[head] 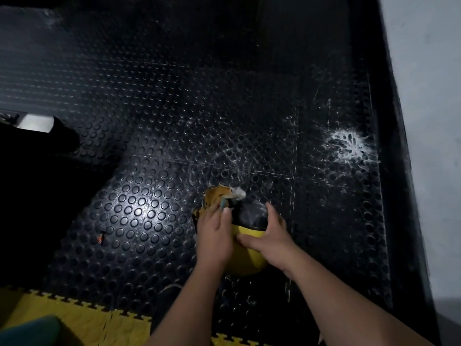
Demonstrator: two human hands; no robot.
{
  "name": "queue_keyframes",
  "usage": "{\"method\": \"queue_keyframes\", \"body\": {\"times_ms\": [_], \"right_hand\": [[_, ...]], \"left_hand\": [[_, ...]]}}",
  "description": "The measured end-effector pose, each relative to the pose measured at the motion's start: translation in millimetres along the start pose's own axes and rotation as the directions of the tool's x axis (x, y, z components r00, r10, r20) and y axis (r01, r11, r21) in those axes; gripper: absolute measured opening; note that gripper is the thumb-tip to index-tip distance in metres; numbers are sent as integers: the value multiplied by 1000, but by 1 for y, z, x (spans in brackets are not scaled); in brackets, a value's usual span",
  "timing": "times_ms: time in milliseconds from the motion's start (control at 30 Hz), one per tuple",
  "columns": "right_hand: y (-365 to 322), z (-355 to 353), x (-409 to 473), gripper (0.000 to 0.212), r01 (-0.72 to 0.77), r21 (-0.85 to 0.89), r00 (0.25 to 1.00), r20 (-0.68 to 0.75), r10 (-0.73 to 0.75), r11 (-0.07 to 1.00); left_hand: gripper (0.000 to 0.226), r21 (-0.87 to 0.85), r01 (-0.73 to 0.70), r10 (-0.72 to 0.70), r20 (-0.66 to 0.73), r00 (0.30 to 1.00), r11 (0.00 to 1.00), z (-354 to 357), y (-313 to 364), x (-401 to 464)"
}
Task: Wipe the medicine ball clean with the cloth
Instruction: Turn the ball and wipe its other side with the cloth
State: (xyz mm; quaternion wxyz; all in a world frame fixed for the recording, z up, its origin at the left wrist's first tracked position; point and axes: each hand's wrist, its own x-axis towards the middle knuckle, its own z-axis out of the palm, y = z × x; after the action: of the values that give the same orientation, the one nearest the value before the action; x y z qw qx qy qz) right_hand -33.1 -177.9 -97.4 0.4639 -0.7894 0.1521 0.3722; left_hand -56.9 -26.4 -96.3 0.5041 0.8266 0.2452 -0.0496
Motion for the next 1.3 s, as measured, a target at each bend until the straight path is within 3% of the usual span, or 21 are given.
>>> {"method": "queue_keyframes", "body": {"times_ms": [67, 100, 133, 200, 267, 300, 367, 433, 467, 567, 600, 667, 733, 767, 833, 900, 967, 1033, 1100, 1167, 1300], "right_hand": [[-1, 7, -3, 127, 6, -37, 1000, 4, -5, 999], [-3, 10, -3, 126, 1, -64, 1000, -5, -1, 998], [-4, 13, -1, 124, -10, -82, 1000, -21, 8, 997], [-7, 13, 4, 114, -43, -103, 999, -35, 40, 994], [-6, 8, 8, 111, -65, -103, 998, -32, 62, 993], [-6, 6, 7, 116, -56, -92, 998, -20, 54, 994], [-8, 9, 1, 127, -29, -86, 1000, -3, 29, 996], [-10, 15, -3, 127, -23, -96, 1000, -1, 23, 995], [-12, 15, -2, 126, -21, -103, 1000, -7, 20, 994], [-13, 0, 5, 115, -21, -71, 1000, -5, 21, 997], [-12, -5, 6, 113, -29, -44, 1000, 10, 29, 999], [-12, -6, 3, 120, -28, -21, 999, 34, 29, 999], [-16, 3, 4, 125, -37, -72, 999, 27, 39, 997], [-19, 7, 4, 121, -51, -115, 998, 20, 54, 992], [-19, 13, 8, 100, -80, -102, 997, -31, 77, 992], [-4, 6, 2, 70, -26, -32, 1000, 4, 26, 999], [-3, 5, -1, 67, -48, -52, 998, -49, 45, 998], [-16, 12, 6, 89, -108, -90, 994, -39, 104, 990], [-21, 16, 4, 111, -61, -184, 998, -23, 58, 981], [-26, 18, 0, 115, -56, -168, 998, 0, 57, 984], [-23, 12, 10, 81, -108, -80, 993, -48, 104, 991]], "left_hand": [[42, -74, 187, -186, 21, 982, 980, -13, -2, 16], [44, -19, 257, -256, 30, 966, 966, -18, 4, 23], [45, 49, 244, -246, 42, 968, 968, -19, 11, 24], [45, 178, 32, -47, 83, 995, 984, -9, 24, 15], [48, 187, -115, 91, 134, 987, 976, -1, 29, 1], [48, 145, -106, 90, 111, 990, 984, -3, 26, 2], [42, 58, 50, -53, 49, 997, 997, -19, 16, 17], [45, 88, 228, -229, -2, 974, 970, -24, 4, 26], [46, 108, 240, -241, -4, 971, 965, -21, 7, 20], [44, 230, -85, 71, 70, 995, 970, 2, 17, -14], [45, 241, -133, 109, 108, 988, 961, 4, 16, -17], [48, 156, -67, 50, 111, 993, 986, -4, 9, -2], [40, -13, 125, -125, 56, 991, 992, -15, 11, 13], [35, -10, 177, -177, 35, 984, 984, -17, 17, 15], [38, 189, 43, -49, 29, 998, 981, -11, 32, 4], [49, 367, -209, 149, 185, 971, 906, 4, 40, -17], [49, 418, -304, 216, 244, 945, 856, 9, 34, -21], [44, 377, -217, 165, 166, 972, 901, 0, 19, -8], [43, 183, 5, -5, 5, 1000, 983, -16, 7, 7], [40, 123, 136, -131, -49, 990, 983, -19, 10, 2], [61, 404, -213, 168, 146, 975, 890, 5, 28, -31]]}}
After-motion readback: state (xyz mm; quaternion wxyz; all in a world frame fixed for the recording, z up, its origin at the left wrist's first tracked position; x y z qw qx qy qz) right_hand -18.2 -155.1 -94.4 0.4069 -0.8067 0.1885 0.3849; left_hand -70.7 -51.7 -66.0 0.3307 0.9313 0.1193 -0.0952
